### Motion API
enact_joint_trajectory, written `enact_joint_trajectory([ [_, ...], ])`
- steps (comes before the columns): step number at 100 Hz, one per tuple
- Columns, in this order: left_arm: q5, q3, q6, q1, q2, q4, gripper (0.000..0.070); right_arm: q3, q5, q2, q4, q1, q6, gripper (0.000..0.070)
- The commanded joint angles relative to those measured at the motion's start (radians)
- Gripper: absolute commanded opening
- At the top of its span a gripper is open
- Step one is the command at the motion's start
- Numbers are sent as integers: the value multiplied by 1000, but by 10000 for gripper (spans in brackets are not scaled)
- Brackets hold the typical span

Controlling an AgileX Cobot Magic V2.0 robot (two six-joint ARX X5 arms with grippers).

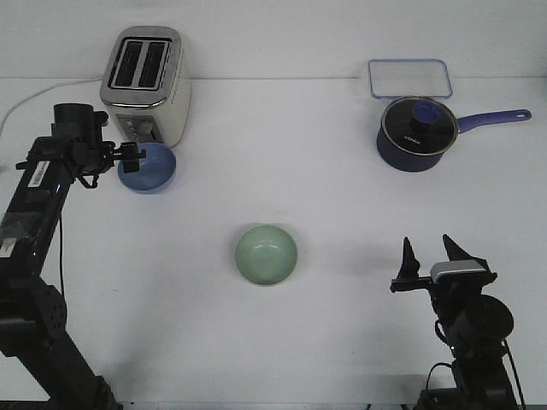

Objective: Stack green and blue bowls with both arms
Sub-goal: 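Close the left gripper on the blue bowl rim, then lift the blue bowl with the left gripper and carry it over the green bowl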

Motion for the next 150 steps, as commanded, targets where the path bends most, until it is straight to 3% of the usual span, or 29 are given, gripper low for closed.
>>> enact_joint_trajectory([
  [1,2,26,31,9,51,15,424,0,0,4,13,2,13,514],
  [73,28,26,36,44,226,98,416,0,1,4,13,2,12,514],
  [79,28,26,36,44,226,98,382,0,1,4,13,2,12,514],
  [91,28,26,37,44,226,96,209,0,1,4,13,2,12,514],
  [104,28,26,42,44,226,95,74,0,1,4,13,2,12,514],
  [108,28,26,42,44,226,95,0,0,1,4,13,2,12,514],
  [135,34,31,41,47,208,71,3,0,1,4,13,2,12,514],
  [150,137,34,32,67,145,21,3,0,1,4,13,2,12,514],
])
